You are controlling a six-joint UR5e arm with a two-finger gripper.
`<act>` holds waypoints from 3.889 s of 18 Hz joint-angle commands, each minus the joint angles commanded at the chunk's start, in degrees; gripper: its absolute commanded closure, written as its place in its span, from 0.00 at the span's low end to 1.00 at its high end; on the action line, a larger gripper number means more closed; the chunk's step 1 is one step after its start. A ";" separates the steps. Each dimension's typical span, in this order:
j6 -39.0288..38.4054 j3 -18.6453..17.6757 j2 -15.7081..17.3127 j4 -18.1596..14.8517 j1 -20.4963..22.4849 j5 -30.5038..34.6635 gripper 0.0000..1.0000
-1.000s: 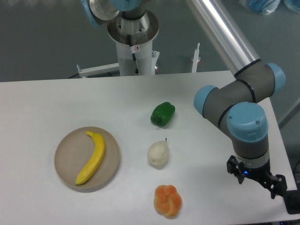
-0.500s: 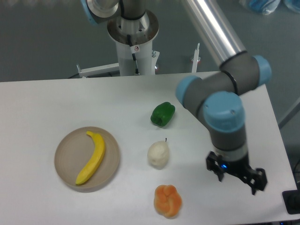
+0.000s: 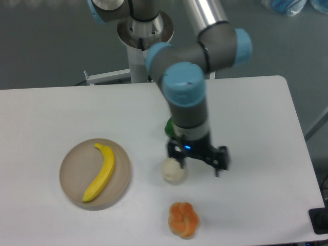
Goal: Pick up the banana from the plate
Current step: 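Move the open gripper over the yellow banana on the beige plate, then lower the gripper onto the banana's middle, then close the gripper around the banana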
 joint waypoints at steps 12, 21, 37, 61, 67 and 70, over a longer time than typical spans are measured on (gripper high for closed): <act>-12.13 -7.30 -6.49 11.06 -9.75 -1.70 0.00; -16.45 -9.77 -10.00 13.97 -16.44 2.79 0.00; -16.27 -9.59 -12.20 14.85 -16.88 3.05 0.29; -15.30 -9.77 -11.59 14.77 -16.70 2.87 0.59; -15.22 -9.51 -11.59 14.77 -16.70 2.87 0.64; -15.30 -9.24 -11.33 14.77 -16.53 2.87 0.64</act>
